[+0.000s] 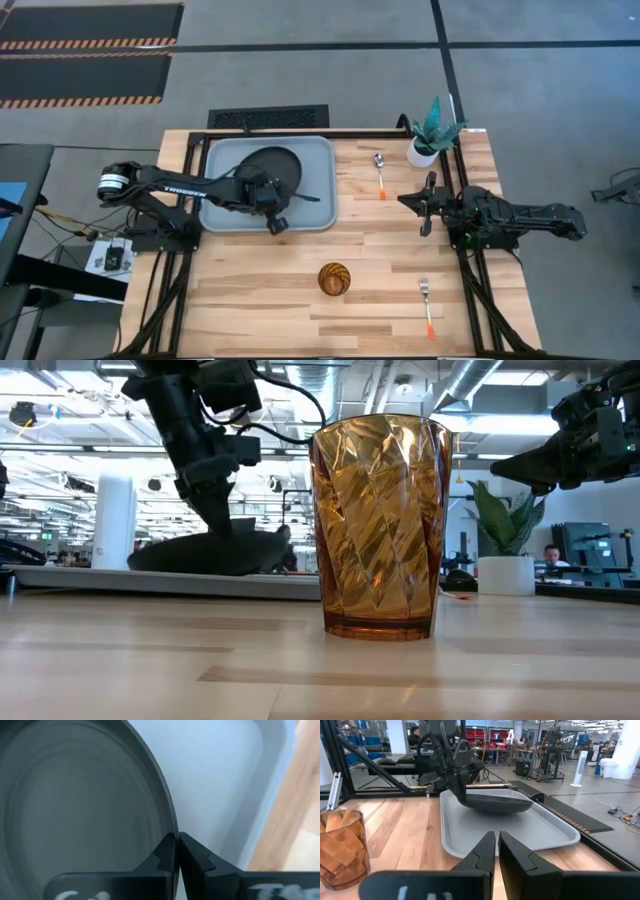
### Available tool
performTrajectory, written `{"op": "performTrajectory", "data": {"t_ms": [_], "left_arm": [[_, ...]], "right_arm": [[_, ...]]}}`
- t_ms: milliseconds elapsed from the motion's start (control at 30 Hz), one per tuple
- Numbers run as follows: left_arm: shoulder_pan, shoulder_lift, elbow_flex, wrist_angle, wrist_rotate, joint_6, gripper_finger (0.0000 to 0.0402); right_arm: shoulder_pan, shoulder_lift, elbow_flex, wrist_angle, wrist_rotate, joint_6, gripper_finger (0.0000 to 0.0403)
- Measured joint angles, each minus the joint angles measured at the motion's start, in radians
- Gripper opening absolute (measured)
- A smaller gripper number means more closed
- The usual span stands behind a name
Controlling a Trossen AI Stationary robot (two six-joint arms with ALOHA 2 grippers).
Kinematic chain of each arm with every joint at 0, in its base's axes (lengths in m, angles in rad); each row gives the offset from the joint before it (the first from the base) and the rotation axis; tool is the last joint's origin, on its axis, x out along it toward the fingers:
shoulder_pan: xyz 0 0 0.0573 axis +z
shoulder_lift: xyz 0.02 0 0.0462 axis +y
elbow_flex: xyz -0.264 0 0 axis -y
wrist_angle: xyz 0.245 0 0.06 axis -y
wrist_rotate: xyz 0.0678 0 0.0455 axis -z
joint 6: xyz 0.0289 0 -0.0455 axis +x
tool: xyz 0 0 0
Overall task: Pick and place plate/cup/fork/spoon on tray
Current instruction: Put the black plate on the middle of the gray serving tray, then put the brown glass on the gray serving tray to the top left of the black plate
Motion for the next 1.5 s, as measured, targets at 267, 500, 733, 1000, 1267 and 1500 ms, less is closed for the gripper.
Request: {"op": "performTrajectory", "data": {"t_ms": [267, 500, 733, 1000, 1267, 1500], "left_arm": [[0.007, 0.037, 0.0, 0.01, 0.031, 0.009, 0.0], [0.007, 0.093, 0.001, 0.018, 0.034, 0.002, 0.0009], [0.007, 0.105, 0.0, 0.029, 0.036, -0.006, 0.0019], [0.006, 0.105, 0.0, 0.045, 0.036, -0.01, 0.0044], [-0.033, 0.104, 0.045, 0.081, -0.018, 0.035, 0.007], [-0.13, 0.081, -0.033, 0.385, -0.09, 0.083, 0.0065]], "right_arm": [[0.0, 0.0, 0.0, 0.0, 0.0, 0.0, 0.0048], [0.0, 0.001, 0.0, 0.002, 0.001, 0.0, 0.0048], [0.0, 0.0, 0.0, 0.002, 0.001, 0.0, 0.0048], [0.0, 0.0, 0.0, 0.001, 0.001, 0.0, 0.0048], [0.0, 0.0, 0.0, 0.001, 0.001, 0.0, 0.0048], [0.0, 0.0, 0.0, 0.0, 0.0, 0.0, 0.0048]]}}
